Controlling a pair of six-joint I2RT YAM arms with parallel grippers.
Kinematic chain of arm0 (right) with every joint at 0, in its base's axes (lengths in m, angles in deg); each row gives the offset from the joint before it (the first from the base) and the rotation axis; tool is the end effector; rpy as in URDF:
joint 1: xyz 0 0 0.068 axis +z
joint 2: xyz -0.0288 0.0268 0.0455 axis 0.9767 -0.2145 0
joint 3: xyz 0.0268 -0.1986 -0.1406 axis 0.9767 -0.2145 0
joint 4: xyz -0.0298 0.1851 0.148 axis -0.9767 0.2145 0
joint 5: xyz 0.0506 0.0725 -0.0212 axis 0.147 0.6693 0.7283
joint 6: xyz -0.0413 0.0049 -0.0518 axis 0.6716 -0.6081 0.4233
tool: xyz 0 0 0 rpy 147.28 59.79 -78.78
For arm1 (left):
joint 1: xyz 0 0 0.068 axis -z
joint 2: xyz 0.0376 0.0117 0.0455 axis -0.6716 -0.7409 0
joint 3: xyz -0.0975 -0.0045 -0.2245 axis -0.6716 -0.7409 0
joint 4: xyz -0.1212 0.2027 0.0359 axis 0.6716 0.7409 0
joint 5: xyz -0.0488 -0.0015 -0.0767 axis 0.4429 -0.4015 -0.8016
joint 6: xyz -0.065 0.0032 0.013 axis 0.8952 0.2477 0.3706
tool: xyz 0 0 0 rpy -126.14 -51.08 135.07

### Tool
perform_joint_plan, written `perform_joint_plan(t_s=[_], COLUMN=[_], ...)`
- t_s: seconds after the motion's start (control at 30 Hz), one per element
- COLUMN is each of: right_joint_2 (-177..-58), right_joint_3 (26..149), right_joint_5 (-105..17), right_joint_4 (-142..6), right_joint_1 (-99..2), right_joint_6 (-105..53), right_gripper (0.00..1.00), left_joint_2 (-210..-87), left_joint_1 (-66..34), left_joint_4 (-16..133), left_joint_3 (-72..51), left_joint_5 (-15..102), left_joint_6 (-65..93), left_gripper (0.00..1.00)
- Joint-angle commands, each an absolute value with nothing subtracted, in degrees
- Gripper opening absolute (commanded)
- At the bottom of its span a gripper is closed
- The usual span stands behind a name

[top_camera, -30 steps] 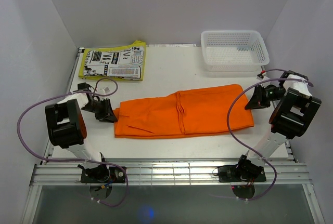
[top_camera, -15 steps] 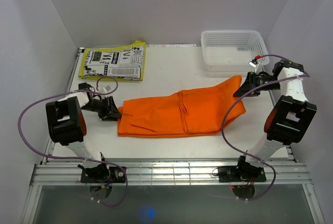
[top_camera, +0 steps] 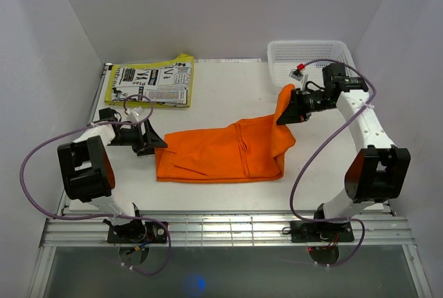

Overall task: Fold and stack the trousers
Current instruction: Fold the trousers

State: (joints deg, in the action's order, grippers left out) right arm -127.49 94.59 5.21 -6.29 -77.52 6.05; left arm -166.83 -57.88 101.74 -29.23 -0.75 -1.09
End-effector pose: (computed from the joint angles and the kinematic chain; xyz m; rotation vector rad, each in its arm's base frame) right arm 0.2851 0.0447 0.2816 -0.7346 2.2471 1.1587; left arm 0.2614 0.0301 0.1461 -0.1672 2.5754 -1.2177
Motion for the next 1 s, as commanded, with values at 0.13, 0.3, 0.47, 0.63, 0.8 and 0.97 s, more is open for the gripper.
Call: perform_joint_plan(t_s=[0.13,0.3,0.47,0.63,0.8,0.97], right_joint_2=[-125.60,-127.10,-130.52,-134.39,-138.86,-141.51], right_joint_3=[94.16,96.35,98.46,98.73,101.10,104.26], right_joint_5=[5.90,5.98,7.56,8.71,7.83,6.25], right_joint_4=[-18.52,-22.40,-27.58,-39.44,-44.38,-44.38], right_joint_1=[-66.02,-59.00,-54.25,-49.41,-45.89,-41.85], right_joint_6=[-3.38,-5.40,-10.92,-18.58,-24.39,-25.62], right_gripper=[0.08,0.08,0.08,0.08,0.08,0.08], left_joint_2=[-166.48,-171.92,-175.09,-176.50,-177.82,-182.38], left_joint_1=[-56.78,-56.52,-55.47,-52.92,-46.69,-39.39], left_joint_4=[97.34,96.98,96.63,95.31,92.15,86.53], left_joint_3=[-31.57,-31.48,-31.13,-32.80,-33.76,-31.93], left_joint_5=[1.24,5.90,6.78,4.86,1.60,-1.65], left_joint_6=[0.57,1.71,1.98,2.76,7.68,14.09], left_gripper=[0.58,0.22,0.00,0.00,0.00,0.00])
